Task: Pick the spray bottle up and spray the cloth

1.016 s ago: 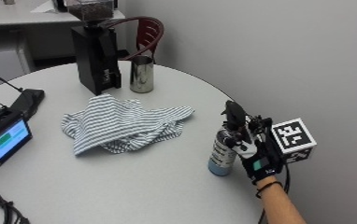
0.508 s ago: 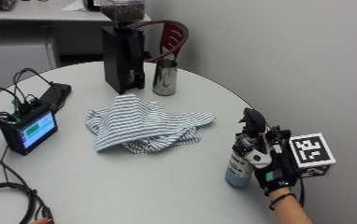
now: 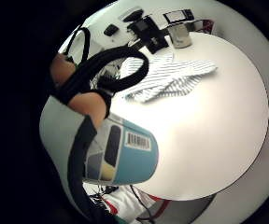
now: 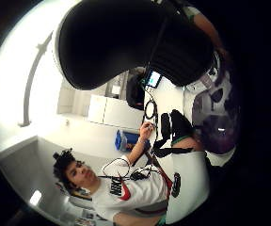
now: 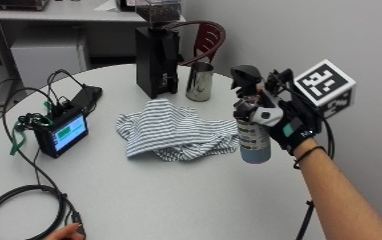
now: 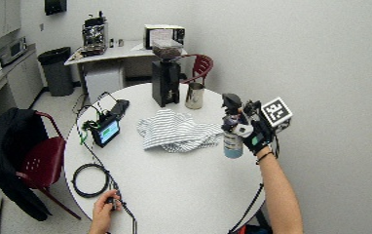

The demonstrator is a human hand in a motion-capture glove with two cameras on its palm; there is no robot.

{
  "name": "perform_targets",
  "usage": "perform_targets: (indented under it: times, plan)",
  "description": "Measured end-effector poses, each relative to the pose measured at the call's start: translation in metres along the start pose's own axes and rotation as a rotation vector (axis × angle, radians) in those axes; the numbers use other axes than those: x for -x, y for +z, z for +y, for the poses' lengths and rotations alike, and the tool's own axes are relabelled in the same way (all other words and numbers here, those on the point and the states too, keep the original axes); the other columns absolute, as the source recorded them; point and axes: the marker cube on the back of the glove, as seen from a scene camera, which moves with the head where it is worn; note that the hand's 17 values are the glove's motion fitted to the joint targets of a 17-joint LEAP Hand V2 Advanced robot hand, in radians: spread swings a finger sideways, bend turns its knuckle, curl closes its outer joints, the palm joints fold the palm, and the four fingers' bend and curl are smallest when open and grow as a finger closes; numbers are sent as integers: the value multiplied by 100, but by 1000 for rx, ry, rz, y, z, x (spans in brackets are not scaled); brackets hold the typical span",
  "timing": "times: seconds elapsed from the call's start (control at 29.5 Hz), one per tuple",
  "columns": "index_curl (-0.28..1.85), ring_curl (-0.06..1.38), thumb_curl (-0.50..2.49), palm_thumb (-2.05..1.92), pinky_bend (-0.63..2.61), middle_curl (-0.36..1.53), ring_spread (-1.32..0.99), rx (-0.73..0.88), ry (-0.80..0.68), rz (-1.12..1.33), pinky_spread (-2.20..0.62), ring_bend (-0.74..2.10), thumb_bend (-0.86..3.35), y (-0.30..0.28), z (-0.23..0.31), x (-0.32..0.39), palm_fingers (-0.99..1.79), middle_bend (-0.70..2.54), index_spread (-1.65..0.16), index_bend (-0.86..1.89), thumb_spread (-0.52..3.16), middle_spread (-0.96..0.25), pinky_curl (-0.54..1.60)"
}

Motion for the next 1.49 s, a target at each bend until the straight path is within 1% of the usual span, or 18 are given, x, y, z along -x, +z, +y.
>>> perform_targets:
  times: [0.1, 0.2, 0.34, 0.44, 0.64, 0.71, 0.88, 0.95, 1.19, 1.39, 1.49]
  plan:
    - [23, 38, 45, 92, 35, 40, -8, 123, 60, 95, 17, 55, -1, 25, -11, 2, 98, 30, -30, 10, 90, -8, 33]
    - [23, 38, 46, 91, 36, 40, -7, 232, 123, 182, 15, 55, -2, 52, -14, -28, 99, 30, -30, 9, 91, -7, 33]
    - [23, 38, 46, 91, 36, 41, -7, 290, 190, 164, 15, 55, -2, 68, -6, -70, 100, 29, -30, 8, 92, -7, 34]
    - [22, 38, 47, 91, 36, 41, -7, 283, 197, 145, 14, 55, -2, 58, -6, -67, 100, 29, -30, 8, 93, -6, 34]
    - [21, 39, 48, 91, 37, 41, -6, 214, 144, 123, 14, 55, -2, 32, -26, -22, 101, 28, -29, 7, 93, -6, 35]
    - [21, 39, 48, 91, 37, 42, -6, 211, 160, 125, 13, 56, -2, 37, -27, -29, 102, 28, -29, 7, 94, -5, 35]
    - [20, 40, 49, 90, 38, 42, -7, 249, 218, 99, 12, 56, -2, 60, -14, -75, 103, 28, -29, 7, 94, -5, 36]
    - [20, 40, 49, 90, 38, 42, -7, 254, 233, 83, 12, 56, -2, 58, -8, -76, 103, 28, -29, 7, 94, -5, 36]
    - [19, 40, 49, 90, 38, 43, -6, 185, 224, 89, 11, 56, -2, 22, -17, -39, 103, 28, -28, 7, 95, -5, 36]
    - [19, 40, 50, 89, 38, 43, -6, 245, 343, 83, 11, 56, -2, 47, 4, -95, 103, 28, -28, 7, 95, -5, 36]
    - [19, 40, 50, 89, 38, 43, -6, 246, 333, 44, 11, 56, -2, 51, 7, -95, 103, 28, -28, 7, 96, -4, 36]
